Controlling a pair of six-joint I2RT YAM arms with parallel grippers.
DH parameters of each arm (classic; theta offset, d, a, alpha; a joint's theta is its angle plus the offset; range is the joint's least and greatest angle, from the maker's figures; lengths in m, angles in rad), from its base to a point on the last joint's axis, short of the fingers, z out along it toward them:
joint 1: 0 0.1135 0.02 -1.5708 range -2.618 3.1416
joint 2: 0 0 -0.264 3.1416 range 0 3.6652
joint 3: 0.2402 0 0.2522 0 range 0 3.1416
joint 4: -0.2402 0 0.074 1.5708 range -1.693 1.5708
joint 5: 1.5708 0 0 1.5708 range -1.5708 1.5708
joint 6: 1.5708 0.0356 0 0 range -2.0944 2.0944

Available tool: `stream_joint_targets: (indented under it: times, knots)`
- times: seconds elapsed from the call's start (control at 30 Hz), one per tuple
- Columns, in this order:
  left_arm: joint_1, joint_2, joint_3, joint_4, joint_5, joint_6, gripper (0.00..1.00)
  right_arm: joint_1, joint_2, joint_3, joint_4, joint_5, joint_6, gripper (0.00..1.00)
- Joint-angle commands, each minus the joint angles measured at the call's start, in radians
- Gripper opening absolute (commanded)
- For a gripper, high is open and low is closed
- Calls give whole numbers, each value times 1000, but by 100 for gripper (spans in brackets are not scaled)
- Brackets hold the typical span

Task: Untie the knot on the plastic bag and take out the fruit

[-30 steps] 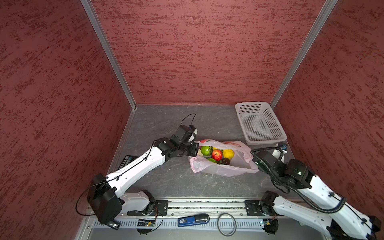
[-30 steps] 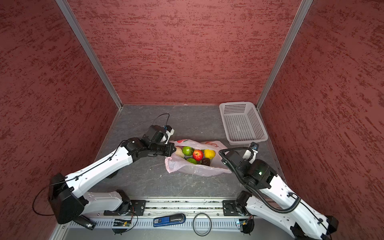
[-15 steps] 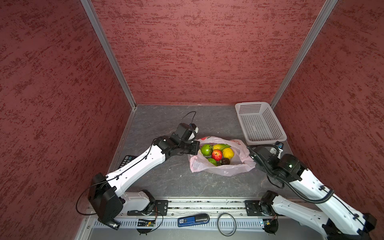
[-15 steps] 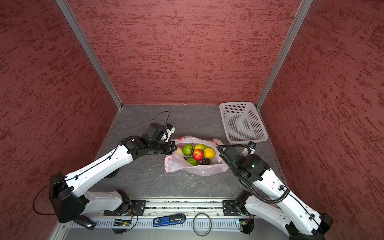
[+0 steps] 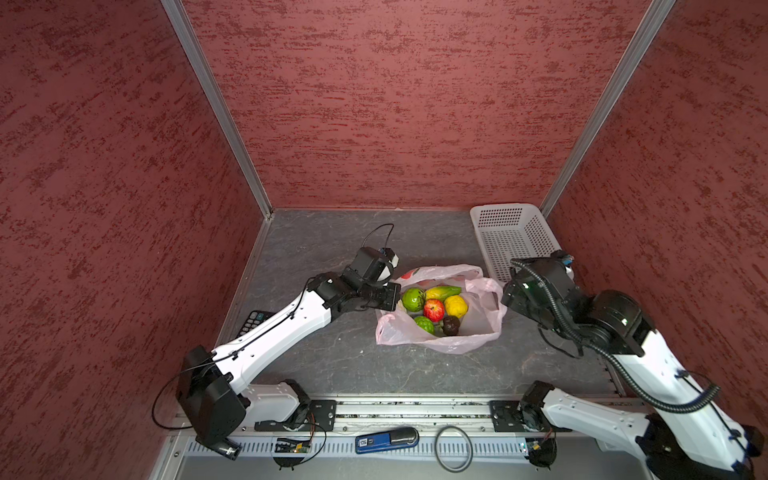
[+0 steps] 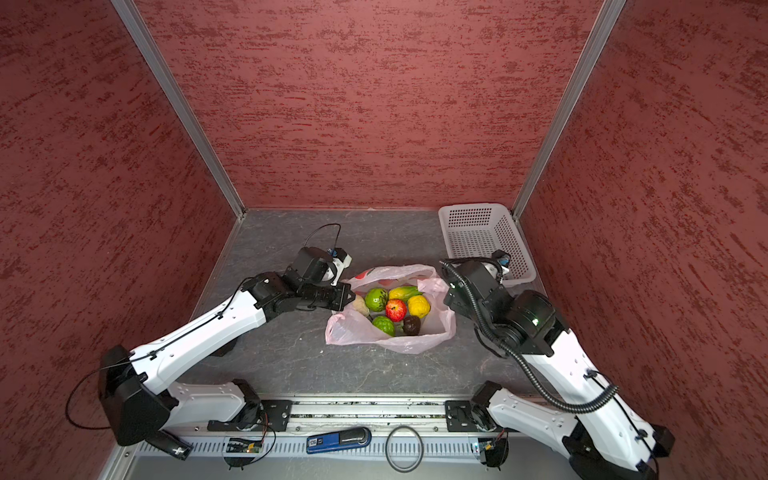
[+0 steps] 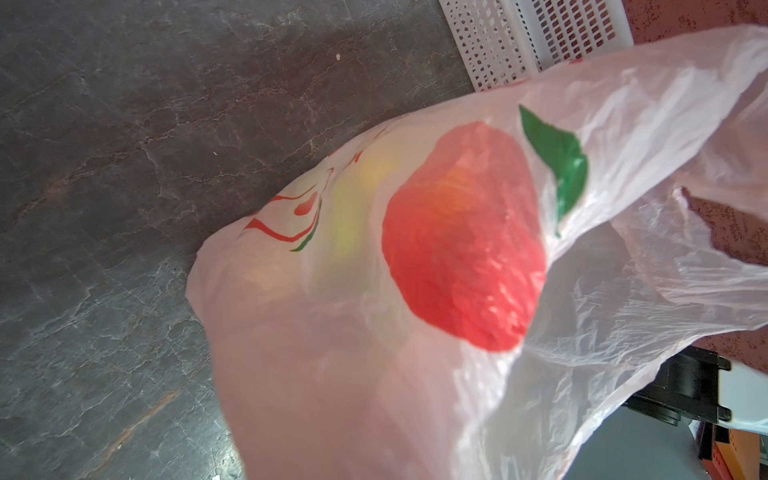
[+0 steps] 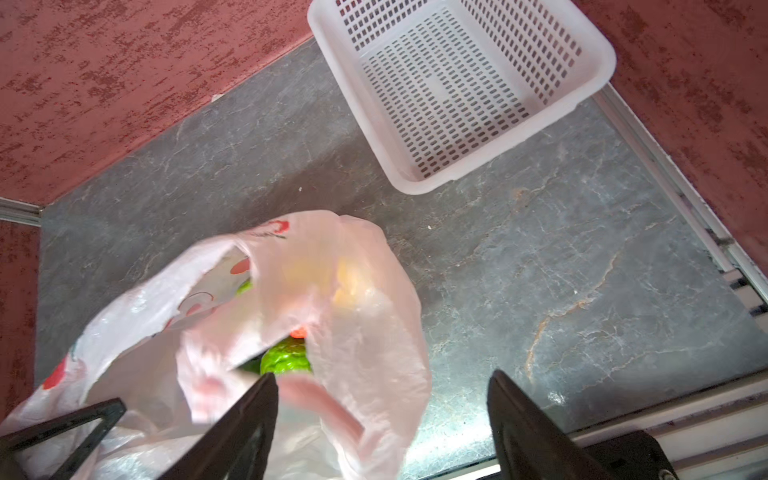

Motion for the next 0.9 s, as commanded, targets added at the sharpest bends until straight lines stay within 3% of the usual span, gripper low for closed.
stream_joint_targets:
  times: [0.0, 0.1, 0.27, 0.47, 0.57, 0.7, 0.87]
  knots:
    - [-3, -16, 18, 7, 11, 12, 0, 16, 60, 100, -12, 37, -45, 83]
    - [-4, -16, 19, 7, 10, 13, 0, 16, 93, 182, 29, 23, -102, 84]
    - [-4, -13, 22, 13, 11, 12, 0, 54, 205, 272, 156, -128, -226, 86]
    - [-2, -6, 40, 8, 14, 15, 0, 160, 333, 322, 299, -277, -235, 86]
    - [-1, -8, 41, 7, 14, 14, 0, 199, 356, 281, 343, -314, -206, 86]
    - [-1, -14, 31, 7, 16, 9, 0, 239, 324, 103, 453, -338, -172, 86]
    - [-1, -22, 29, 1, 17, 4, 0, 305, 297, -64, 509, -251, -188, 86]
